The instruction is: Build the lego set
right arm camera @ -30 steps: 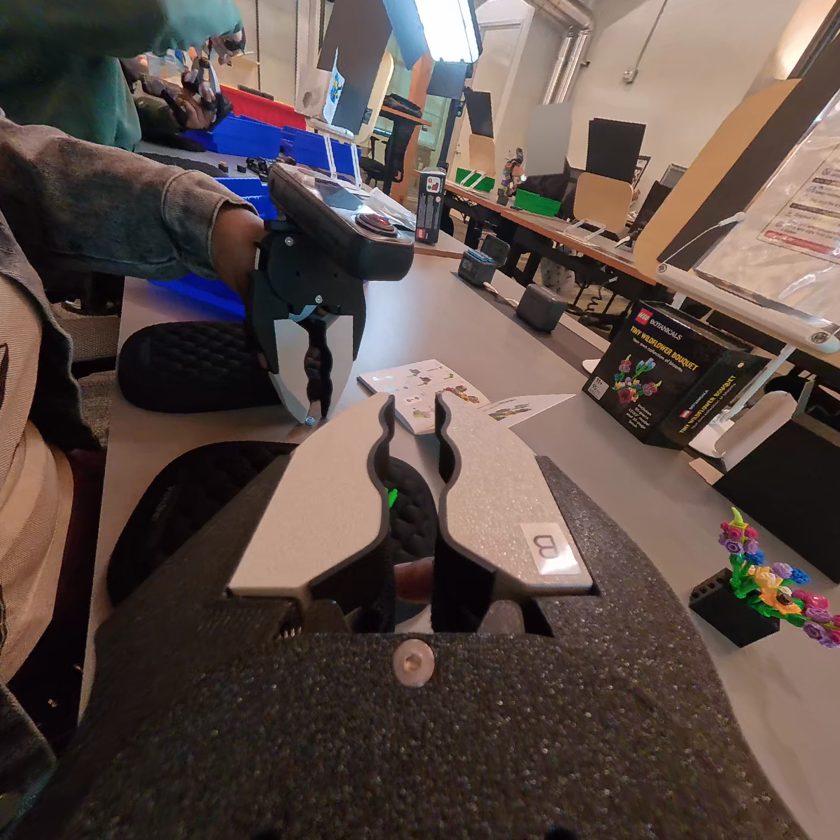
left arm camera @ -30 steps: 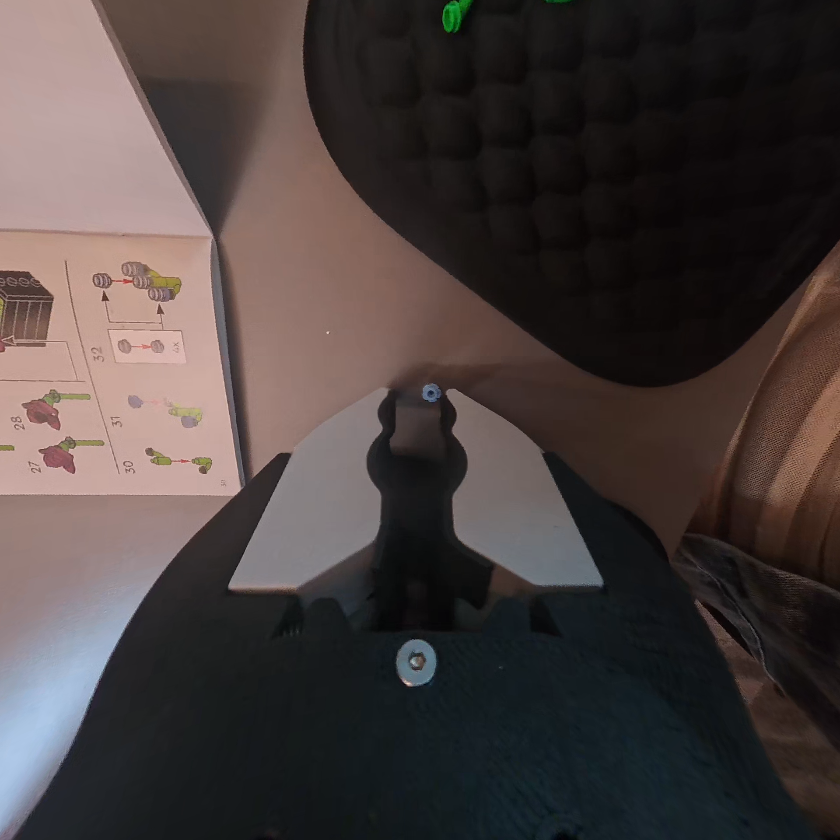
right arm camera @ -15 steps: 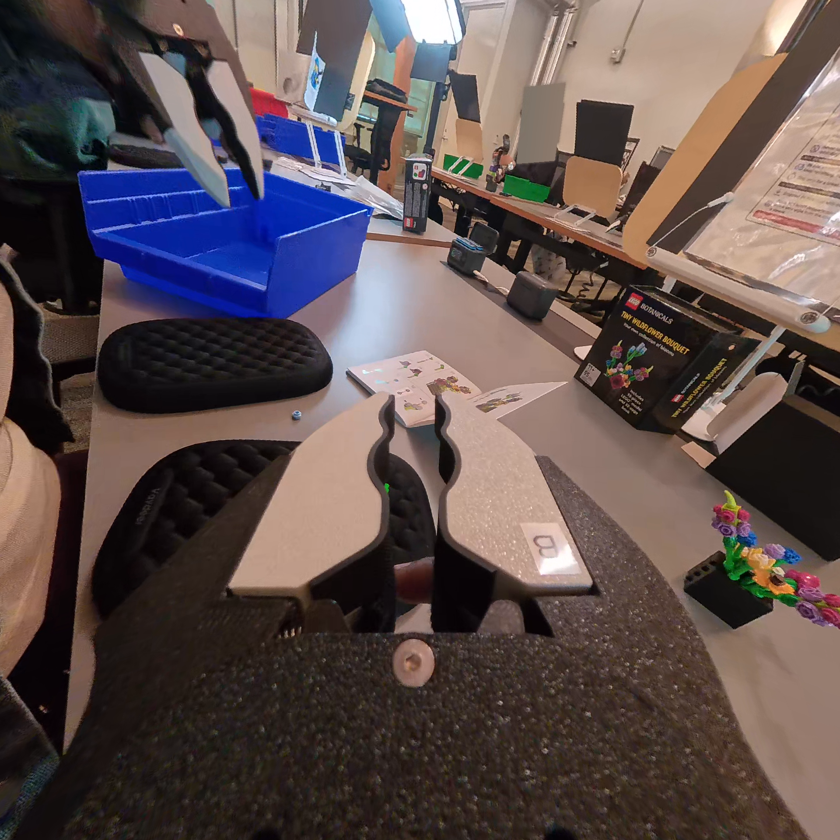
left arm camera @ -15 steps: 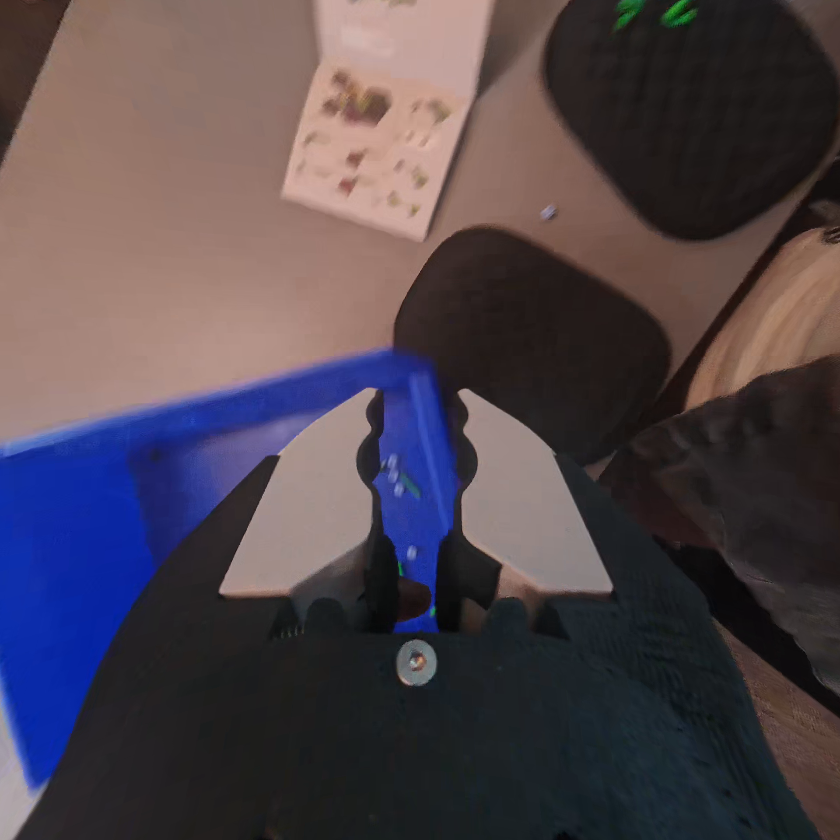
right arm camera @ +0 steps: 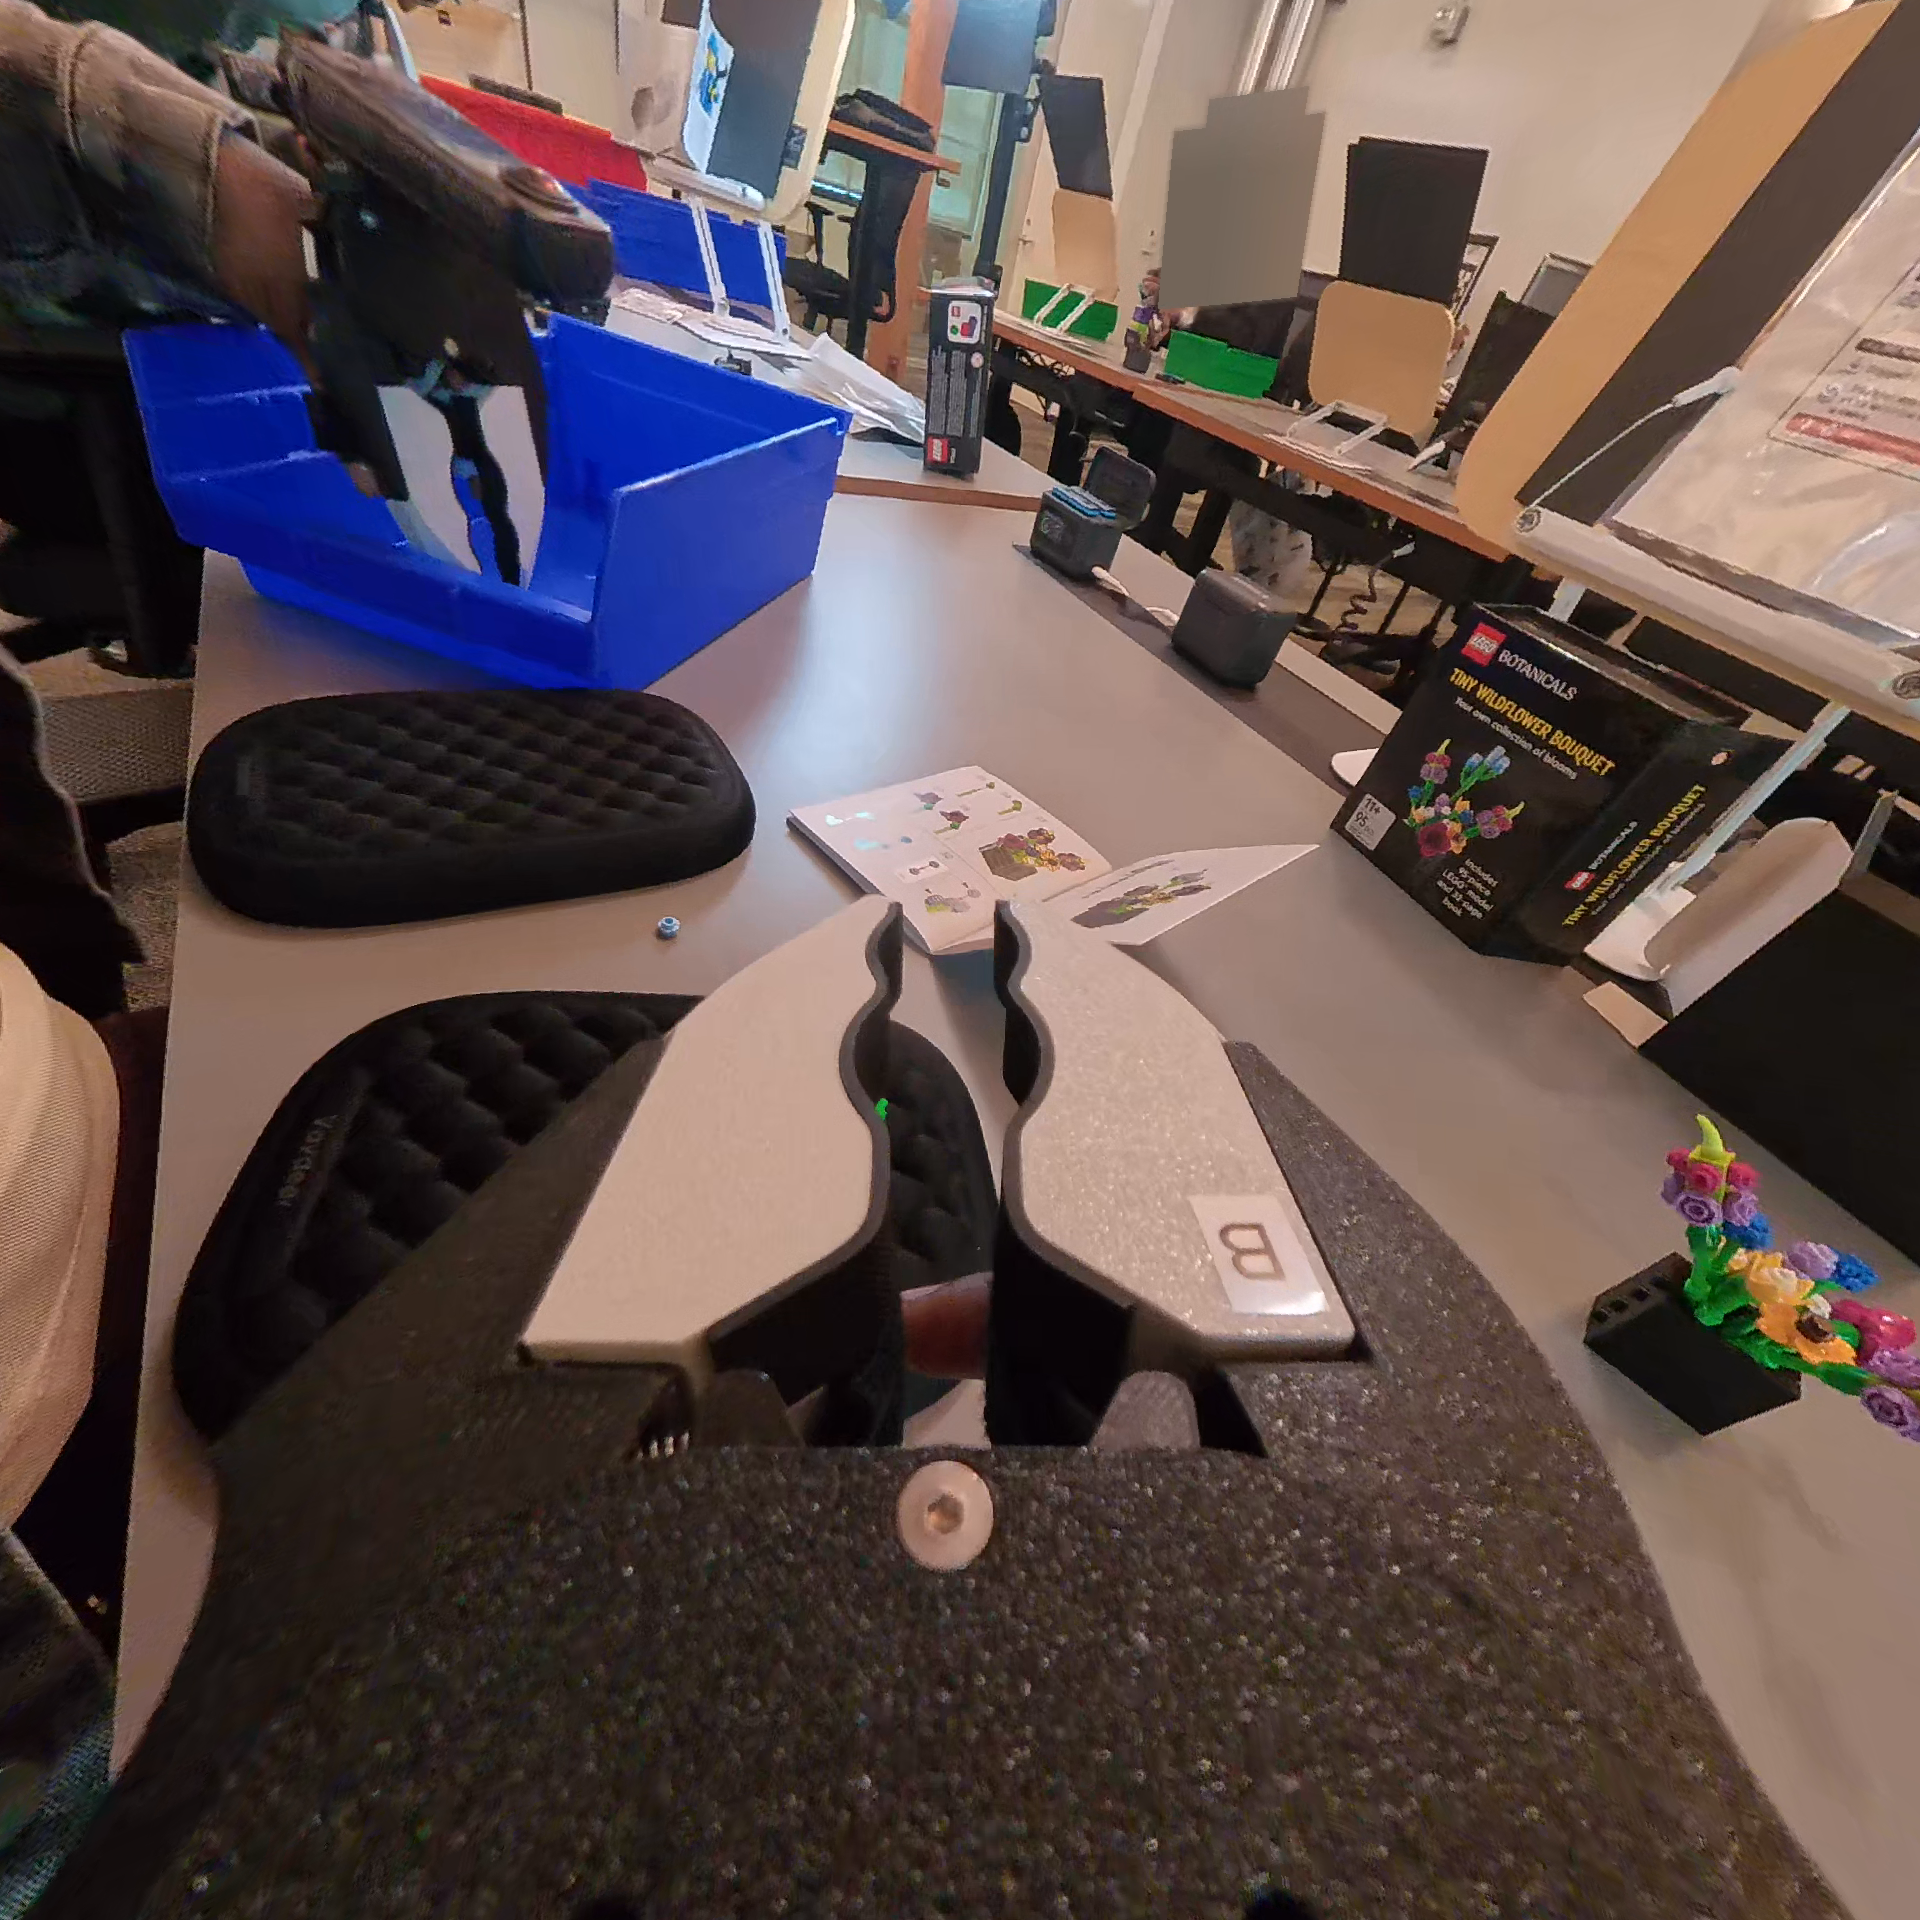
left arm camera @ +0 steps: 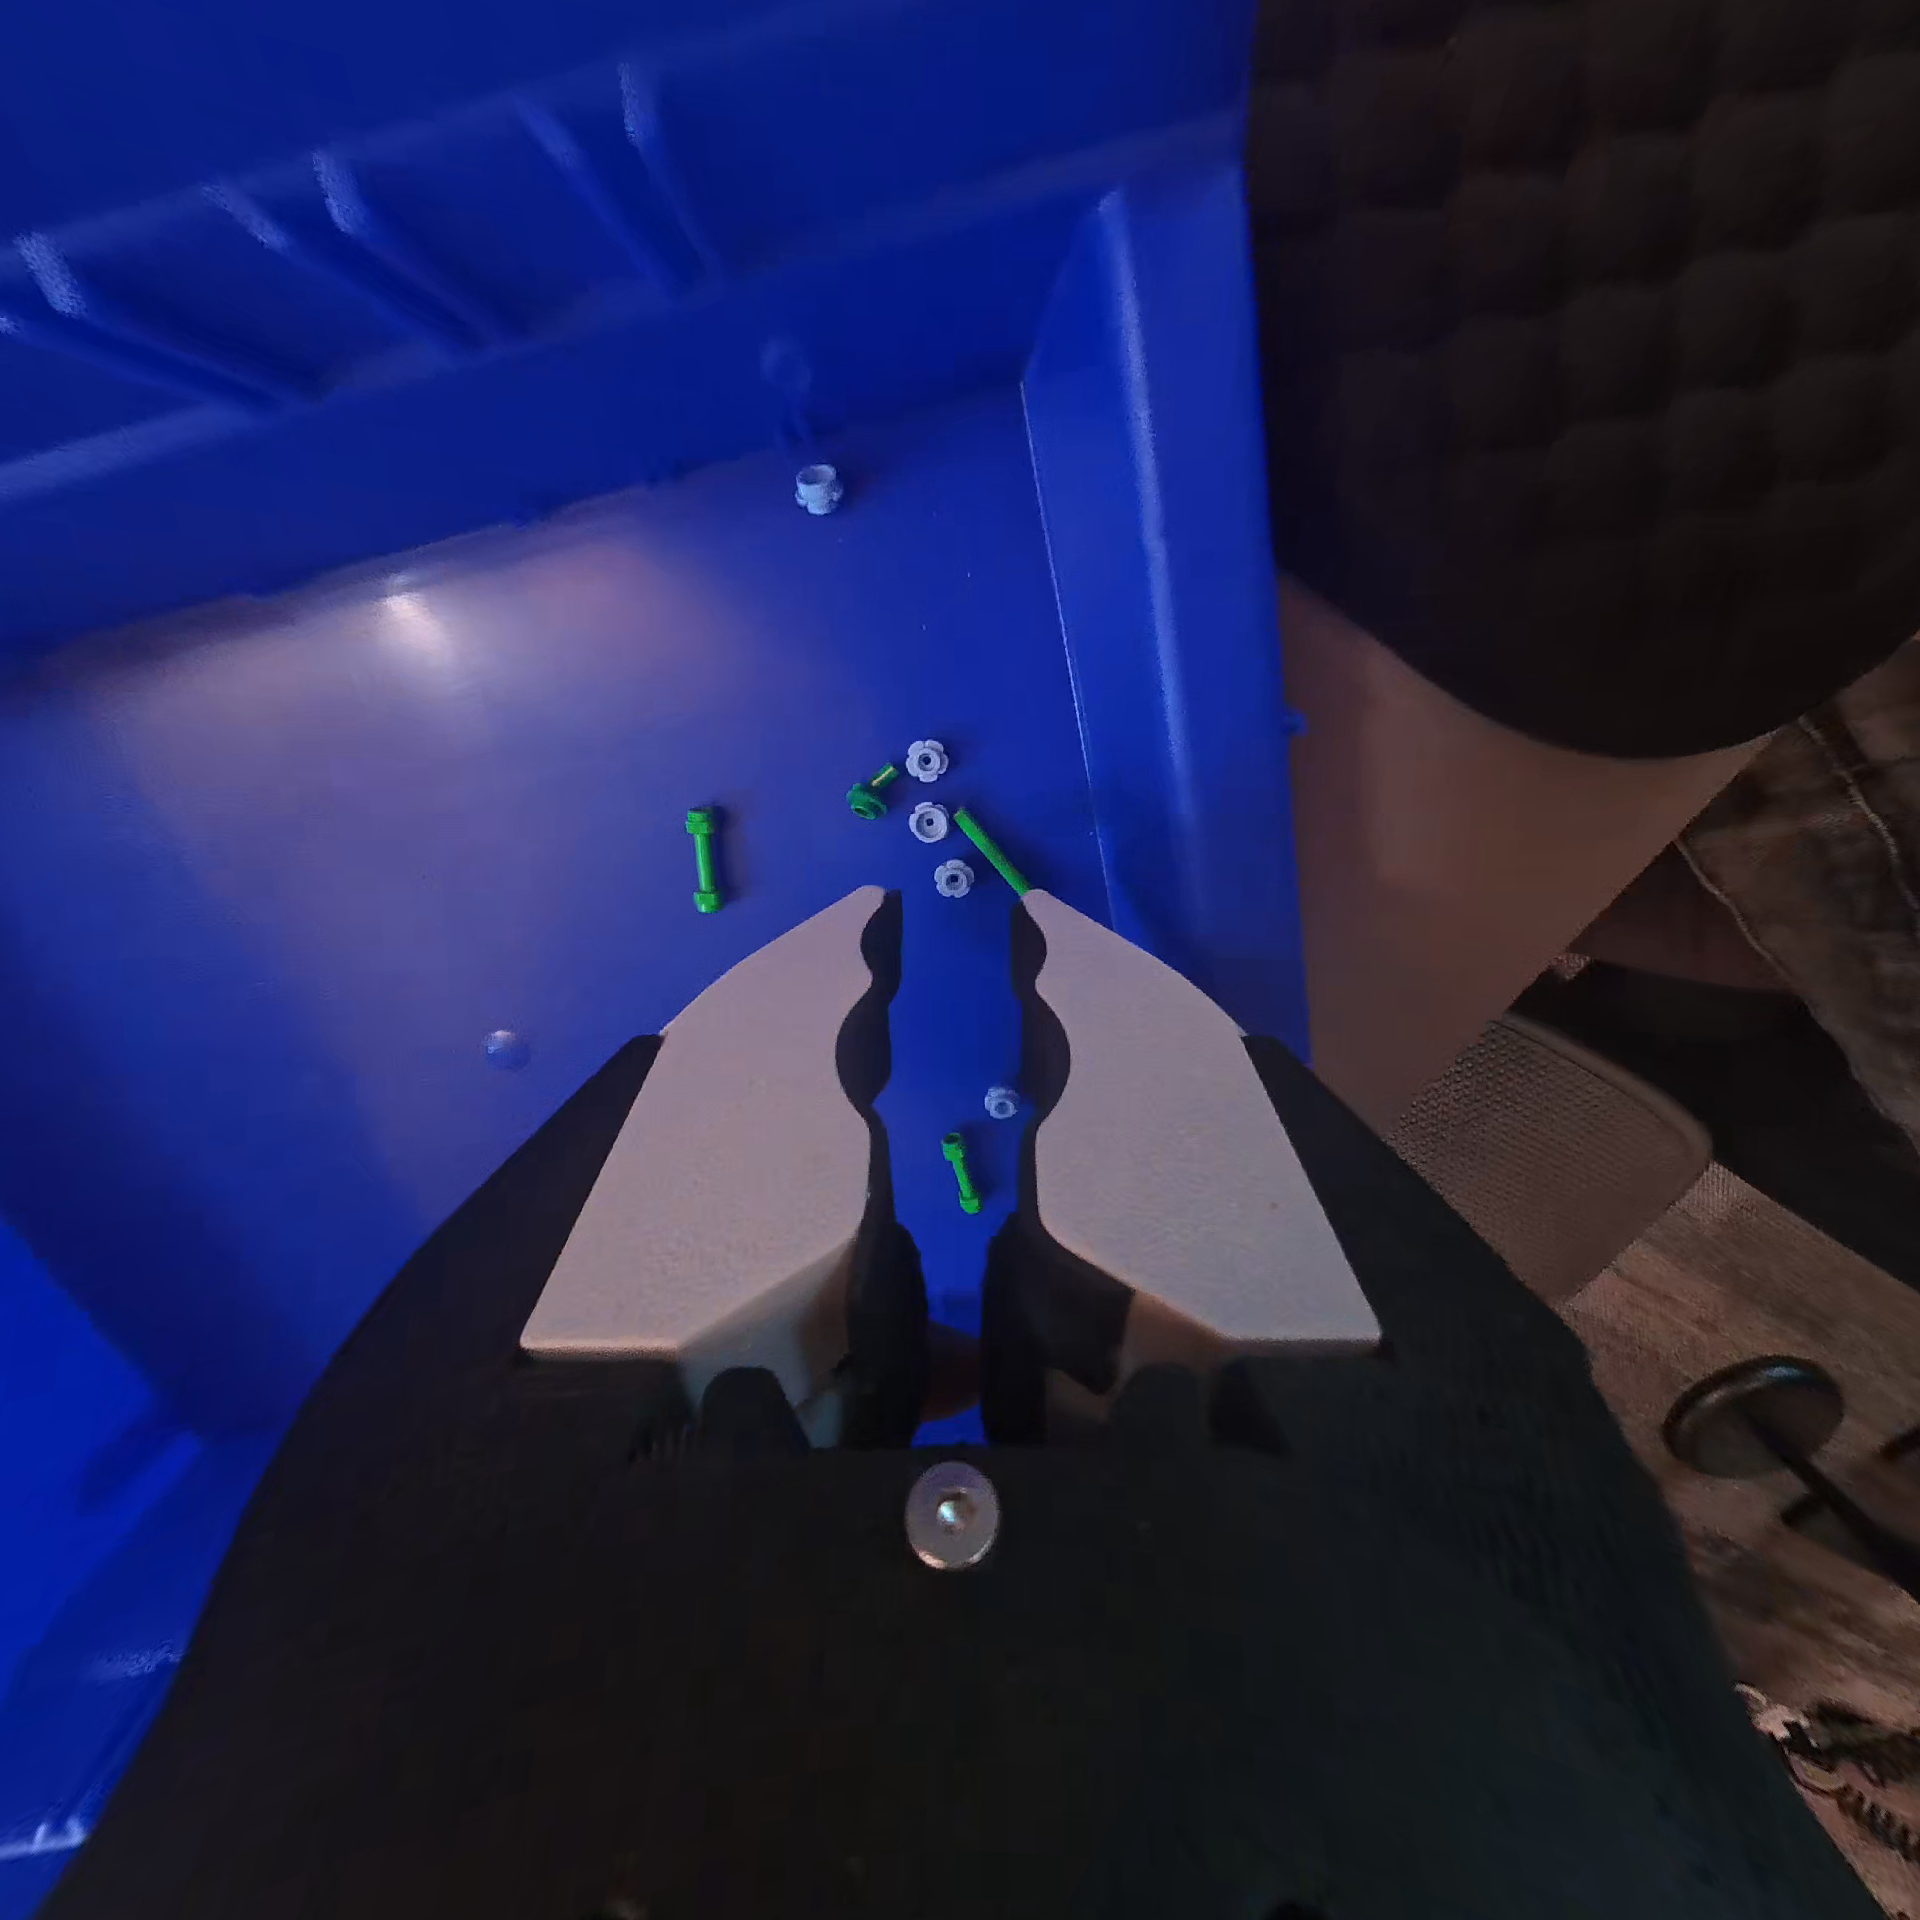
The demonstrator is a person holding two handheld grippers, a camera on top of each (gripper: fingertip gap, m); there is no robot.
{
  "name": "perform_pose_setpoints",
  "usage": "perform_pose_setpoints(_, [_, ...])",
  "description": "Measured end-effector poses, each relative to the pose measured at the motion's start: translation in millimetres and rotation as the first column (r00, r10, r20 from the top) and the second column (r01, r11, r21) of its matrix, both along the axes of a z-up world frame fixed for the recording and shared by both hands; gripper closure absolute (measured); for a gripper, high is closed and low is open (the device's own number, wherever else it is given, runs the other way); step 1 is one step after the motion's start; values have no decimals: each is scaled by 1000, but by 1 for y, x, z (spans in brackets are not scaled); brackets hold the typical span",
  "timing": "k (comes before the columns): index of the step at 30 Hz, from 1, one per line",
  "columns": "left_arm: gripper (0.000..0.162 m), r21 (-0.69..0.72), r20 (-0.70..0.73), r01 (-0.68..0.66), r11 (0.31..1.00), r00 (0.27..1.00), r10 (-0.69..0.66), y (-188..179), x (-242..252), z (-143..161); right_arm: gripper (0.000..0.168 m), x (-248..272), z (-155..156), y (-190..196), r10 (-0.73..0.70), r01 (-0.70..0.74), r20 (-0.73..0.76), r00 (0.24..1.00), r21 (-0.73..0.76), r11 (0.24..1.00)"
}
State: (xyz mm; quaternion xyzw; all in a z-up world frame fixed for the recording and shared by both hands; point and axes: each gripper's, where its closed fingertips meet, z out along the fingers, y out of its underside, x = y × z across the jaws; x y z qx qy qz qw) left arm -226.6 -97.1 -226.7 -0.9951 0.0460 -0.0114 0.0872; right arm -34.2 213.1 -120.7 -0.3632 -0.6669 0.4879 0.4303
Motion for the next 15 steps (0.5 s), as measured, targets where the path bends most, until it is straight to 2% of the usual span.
perform_pose_setpoints(7, [146, -11, -36, 16, 1000, 999, -16, -3, -5, -13, 152, 0, -2, 0, -1, 1, 9, 1000, 10, 1000])
perform_pose_setpoints(15, [153, 35, 18, -9, 999, 1000, 9, 2, -1, -13, 152, 3, 0, 2, -12, 12, 3, 1000, 15, 1000])
